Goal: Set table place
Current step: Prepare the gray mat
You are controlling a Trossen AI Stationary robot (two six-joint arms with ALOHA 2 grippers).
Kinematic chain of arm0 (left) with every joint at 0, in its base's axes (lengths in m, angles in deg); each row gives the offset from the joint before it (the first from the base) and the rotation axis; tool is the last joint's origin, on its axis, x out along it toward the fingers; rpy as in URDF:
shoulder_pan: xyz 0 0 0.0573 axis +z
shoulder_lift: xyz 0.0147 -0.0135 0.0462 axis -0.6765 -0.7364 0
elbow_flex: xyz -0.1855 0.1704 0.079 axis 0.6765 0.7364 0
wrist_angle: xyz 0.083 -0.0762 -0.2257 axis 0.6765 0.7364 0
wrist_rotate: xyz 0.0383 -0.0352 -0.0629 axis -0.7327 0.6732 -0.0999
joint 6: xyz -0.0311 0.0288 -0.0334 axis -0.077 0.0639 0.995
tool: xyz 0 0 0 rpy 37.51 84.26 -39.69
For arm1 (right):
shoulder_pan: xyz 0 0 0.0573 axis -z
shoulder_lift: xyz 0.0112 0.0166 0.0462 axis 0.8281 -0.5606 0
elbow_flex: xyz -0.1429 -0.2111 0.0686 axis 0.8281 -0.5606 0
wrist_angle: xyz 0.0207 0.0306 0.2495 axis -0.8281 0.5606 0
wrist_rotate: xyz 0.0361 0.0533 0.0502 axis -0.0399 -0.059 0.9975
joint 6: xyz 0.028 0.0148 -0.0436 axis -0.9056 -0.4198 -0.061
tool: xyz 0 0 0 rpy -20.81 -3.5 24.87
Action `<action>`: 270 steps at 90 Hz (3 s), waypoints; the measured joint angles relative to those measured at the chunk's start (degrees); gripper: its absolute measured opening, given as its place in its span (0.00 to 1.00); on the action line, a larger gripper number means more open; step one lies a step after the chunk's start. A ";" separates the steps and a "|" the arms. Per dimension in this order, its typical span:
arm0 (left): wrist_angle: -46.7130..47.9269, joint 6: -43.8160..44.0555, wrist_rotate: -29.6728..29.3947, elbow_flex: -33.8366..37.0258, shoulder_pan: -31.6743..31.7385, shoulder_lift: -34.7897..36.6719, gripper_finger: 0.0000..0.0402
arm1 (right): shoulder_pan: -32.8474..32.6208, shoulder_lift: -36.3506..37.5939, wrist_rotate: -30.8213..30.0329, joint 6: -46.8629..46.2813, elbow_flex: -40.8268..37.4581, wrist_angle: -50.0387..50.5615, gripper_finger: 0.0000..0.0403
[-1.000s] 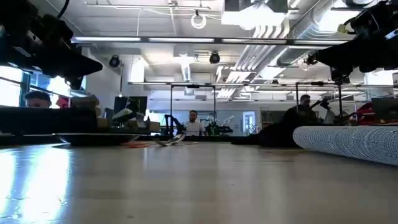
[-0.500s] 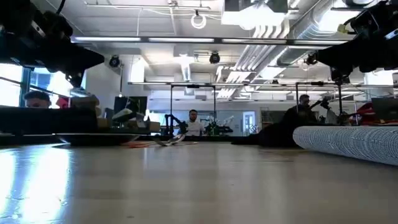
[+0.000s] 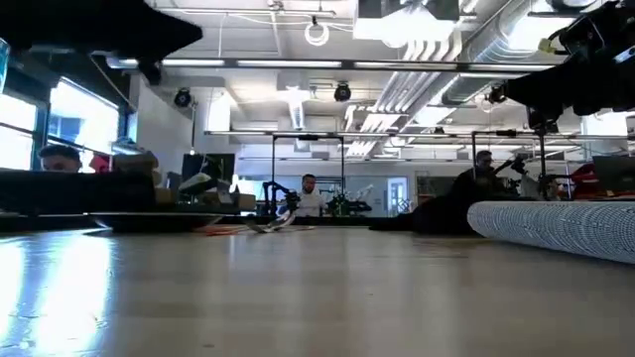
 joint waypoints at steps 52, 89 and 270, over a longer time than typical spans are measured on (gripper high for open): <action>1.78 -4.79 0.85 -45.73 -5.80 -57.03 0.00 | -0.02 0.00 0.00 0.00 0.00 0.01 0.07; -3.09 -4.35 4.49 -66.45 -7.38 -84.67 0.00 | 0.01 -0.01 0.00 0.00 0.00 0.00 0.07; 50.91 4.94 10.69 -66.23 7.40 -75.52 0.36 | -0.02 -0.02 -0.02 0.00 0.00 0.00 0.07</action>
